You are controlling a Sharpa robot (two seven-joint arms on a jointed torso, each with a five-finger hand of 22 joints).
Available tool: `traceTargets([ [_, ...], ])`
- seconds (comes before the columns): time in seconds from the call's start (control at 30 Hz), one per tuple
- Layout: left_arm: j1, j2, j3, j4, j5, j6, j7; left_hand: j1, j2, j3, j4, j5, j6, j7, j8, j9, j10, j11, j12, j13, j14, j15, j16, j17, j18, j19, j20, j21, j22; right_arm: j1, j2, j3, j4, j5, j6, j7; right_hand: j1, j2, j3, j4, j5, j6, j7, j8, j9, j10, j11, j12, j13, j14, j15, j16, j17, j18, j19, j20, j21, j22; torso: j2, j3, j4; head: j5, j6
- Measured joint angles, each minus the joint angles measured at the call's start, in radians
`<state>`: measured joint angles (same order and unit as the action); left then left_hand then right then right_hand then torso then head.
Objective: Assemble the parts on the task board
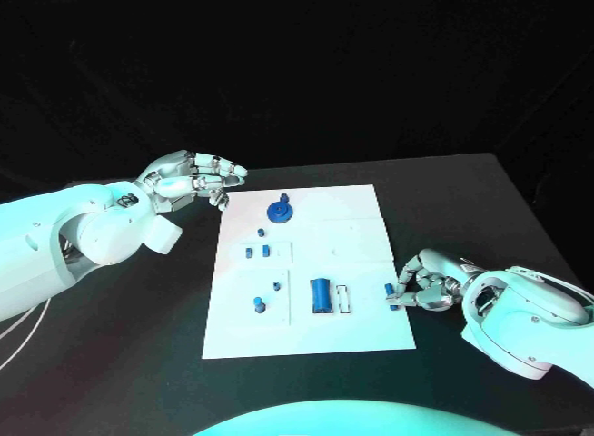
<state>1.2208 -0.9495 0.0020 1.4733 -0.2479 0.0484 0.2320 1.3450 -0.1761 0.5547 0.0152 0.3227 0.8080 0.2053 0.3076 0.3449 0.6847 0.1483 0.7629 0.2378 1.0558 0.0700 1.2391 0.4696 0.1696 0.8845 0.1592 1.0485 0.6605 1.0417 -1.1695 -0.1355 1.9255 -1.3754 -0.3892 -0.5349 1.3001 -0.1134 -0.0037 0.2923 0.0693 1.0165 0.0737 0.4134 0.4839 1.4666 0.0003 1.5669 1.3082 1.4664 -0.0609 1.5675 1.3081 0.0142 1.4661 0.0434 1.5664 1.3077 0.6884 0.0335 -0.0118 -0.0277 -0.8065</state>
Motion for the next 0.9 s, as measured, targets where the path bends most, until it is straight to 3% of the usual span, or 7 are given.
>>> traceTargets([
  [0.23, 0.000, -0.001, 0.000, 0.000, 0.000, 0.000, 0.000, 0.000, 0.000, 0.003, 0.003, 0.000, 0.000, 0.000, 0.004, 0.000, 0.000, 0.000, 0.000, -0.001, 0.000, 0.000, 0.000, -0.001, 0.000, 0.000, 0.000, 0.000, 0.000, -0.007, 0.029, 0.005, -0.009, -0.041, 0.013, -0.020, 0.019, -0.018, 0.030, -0.005, -0.005, 0.013, -0.006, 0.008, 0.008, 0.000, 0.000, 0.000, 0.000, 0.000, 0.000, 0.000, 0.000, 0.000, 0.000, 0.000, 0.000, 0.000, 0.000, -0.0011, -0.0005, 0.001, -0.002],
  [0.27, 0.000, -0.001, 0.000, 0.000, 0.000, 0.000, 0.000, 0.000, 0.000, 0.003, 0.003, 0.000, 0.000, 0.000, 0.004, 0.000, 0.000, 0.000, 0.000, -0.001, 0.000, 0.000, 0.000, -0.001, 0.000, 0.000, 0.000, 0.000, 0.000, -0.009, 0.035, 0.006, -0.010, -0.052, 0.015, -0.024, 0.023, -0.022, 0.037, -0.005, -0.005, 0.014, -0.006, 0.008, 0.034, 0.000, 0.000, 0.000, 0.000, 0.000, 0.000, 0.000, 0.000, 0.000, 0.000, 0.000, 0.000, 0.000, -0.001, -0.0011, -0.0005, 0.001, -0.002],
  [0.33, 0.000, -0.001, 0.000, 0.001, 0.000, 0.000, 0.000, 0.000, 0.000, 0.003, 0.003, 0.000, 0.000, 0.000, 0.004, 0.000, 0.000, 0.000, 0.000, -0.001, 0.000, 0.000, 0.000, -0.001, 0.000, 0.000, 0.000, 0.000, 0.000, -0.013, 0.045, 0.006, -0.014, -0.073, 0.020, -0.032, 0.035, -0.018, 0.044, -0.003, -0.011, 0.014, -0.006, 0.007, 0.149, 0.000, 0.000, 0.000, 0.000, 0.000, 0.000, 0.000, 0.000, 0.000, 0.000, 0.000, 0.000, 0.000, -0.001, -0.0012, -0.0005, 0.001, -0.003],
  [0.4, 0.000, -0.002, 0.000, 0.001, 0.000, 0.000, 0.000, 0.000, 0.000, 0.003, 0.003, 0.000, 0.000, 0.000, 0.004, 0.000, 0.000, 0.000, 0.000, -0.001, 0.000, 0.000, 0.000, -0.001, 0.000, 0.000, 0.000, 0.000, 0.000, -0.018, 0.058, 0.006, -0.021, -0.100, 0.027, -0.042, 0.053, -0.018, 0.060, -0.004, -0.012, 0.013, -0.007, 0.002, 0.341, 0.000, 0.000, 0.000, 0.000, 0.000, 0.000, 0.000, 0.000, 0.000, 0.000, 0.000, 0.000, 0.000, -0.001, -0.0012, -0.0005, 0.001, -0.003],
  [0.43, 0.000, -0.003, 0.000, 0.001, 0.000, 0.000, 0.000, 0.000, 0.000, 0.003, 0.003, 0.000, 0.000, 0.000, 0.004, 0.000, 0.000, 0.000, 0.000, -0.001, 0.000, 0.000, 0.000, -0.001, 0.000, 0.000, 0.000, 0.000, 0.000, -0.019, 0.063, 0.006, -0.023, -0.111, 0.030, -0.046, 0.060, -0.022, 0.069, -0.005, -0.011, 0.013, -0.007, 0.002, 0.365, 0.000, 0.000, 0.000, 0.000, 0.000, 0.000, 0.000, 0.000, 0.000, 0.000, 0.000, 0.000, 0.000, -0.001, -0.0014, -0.0005, 0.002, -0.003],
  [0.63, 0.000, -0.005, 0.000, 0.003, 0.000, 0.001, -0.001, 0.000, 0.000, 0.003, 0.003, 0.000, 0.000, 0.000, 0.004, 0.001, 0.000, 0.000, 0.000, -0.001, 0.000, 0.000, 0.000, -0.001, 0.000, 0.000, 0.000, 0.000, 0.000, -0.019, 0.077, 0.008, -0.024, -0.169, 0.051, -0.059, 0.103, -0.040, 0.101, 0.001, 0.011, 0.015, -0.005, -0.007, 0.362, -0.004, -0.004, 0.000, 0.000, 0.000, -0.007, 0.000, 0.000, 0.000, 0.000, 0.000, 0.000, 0.000, -0.001, -0.0018, 0.0007, 0.004, -0.002],
  [0.9, 0.000, -0.008, 0.000, 0.004, 0.000, 0.001, -0.002, 0.000, 0.000, 0.003, 0.003, 0.000, 0.000, 0.000, 0.004, 0.001, 0.000, 0.000, 0.000, -0.001, 0.000, 0.000, 0.000, -0.001, 0.000, 0.000, 0.000, 0.000, 0.000, -0.018, 0.087, 0.008, -0.020, -0.220, 0.071, -0.062, 0.156, -0.087, 0.149, 0.049, 0.030, 0.026, -0.009, -0.017, 0.274, -0.004, -0.004, 0.000, 0.000, 0.000, -0.007, 0.000, 0.000, 0.000, 0.000, 0.000, 0.000, 0.000, -0.001, -0.0020, -0.0001, 0.006, -0.002],
])
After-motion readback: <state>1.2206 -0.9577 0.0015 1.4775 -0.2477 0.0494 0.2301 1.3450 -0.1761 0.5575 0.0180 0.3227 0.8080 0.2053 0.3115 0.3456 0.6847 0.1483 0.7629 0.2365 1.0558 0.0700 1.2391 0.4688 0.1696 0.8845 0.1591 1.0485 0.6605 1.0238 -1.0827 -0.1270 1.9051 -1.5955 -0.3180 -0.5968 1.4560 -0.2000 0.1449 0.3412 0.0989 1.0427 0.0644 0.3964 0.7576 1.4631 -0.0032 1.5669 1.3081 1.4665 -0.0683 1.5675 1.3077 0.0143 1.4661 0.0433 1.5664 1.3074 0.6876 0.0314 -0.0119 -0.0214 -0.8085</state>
